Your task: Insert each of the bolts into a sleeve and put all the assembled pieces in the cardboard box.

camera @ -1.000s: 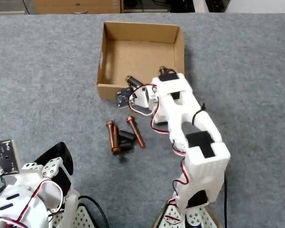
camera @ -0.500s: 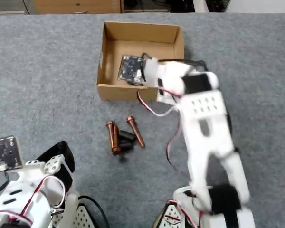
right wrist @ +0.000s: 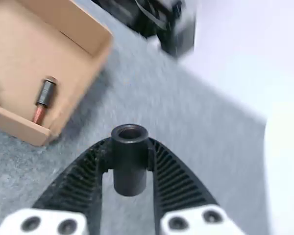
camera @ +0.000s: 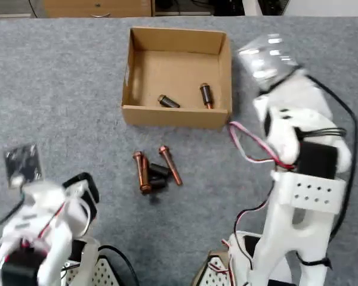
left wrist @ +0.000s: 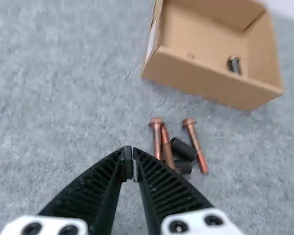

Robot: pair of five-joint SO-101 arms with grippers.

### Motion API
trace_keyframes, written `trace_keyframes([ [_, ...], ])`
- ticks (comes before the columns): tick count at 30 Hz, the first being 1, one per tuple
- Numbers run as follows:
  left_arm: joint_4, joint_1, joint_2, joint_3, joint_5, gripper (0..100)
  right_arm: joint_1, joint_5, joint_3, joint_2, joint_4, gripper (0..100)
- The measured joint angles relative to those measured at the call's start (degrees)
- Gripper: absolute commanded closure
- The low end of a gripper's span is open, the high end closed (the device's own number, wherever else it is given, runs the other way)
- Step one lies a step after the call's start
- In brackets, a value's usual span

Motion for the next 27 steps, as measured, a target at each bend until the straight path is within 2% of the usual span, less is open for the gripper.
trace_keyframes([
  [4, -1.3, 2.8, 12.8, -5.6, 0.6, 98, 4.3, -6.4, 0.6, -0.4, 0.2, 99.8],
  [7, -1.5, 7.5, 22.1, -10.9, 4.0, 98, 5.7, -9.5, 1.3, -2.6, 2.4, 99.8],
  [14, -7.8, 18.2, 43.3, -15.8, 10.0, 98, 7.4, -11.2, 12.7, -12.9, 3.2, 99.8],
  [21, -13.9, 20.0, 60.7, -16.1, 10.5, 98, 9.0, -11.2, 31.2, -28.6, -6.1, 99.8],
  [27, -17.8, 19.4, 68.9, -16.1, 6.6, 98, 10.1, -11.2, 43.8, -36.4, -10.6, 99.8],
])
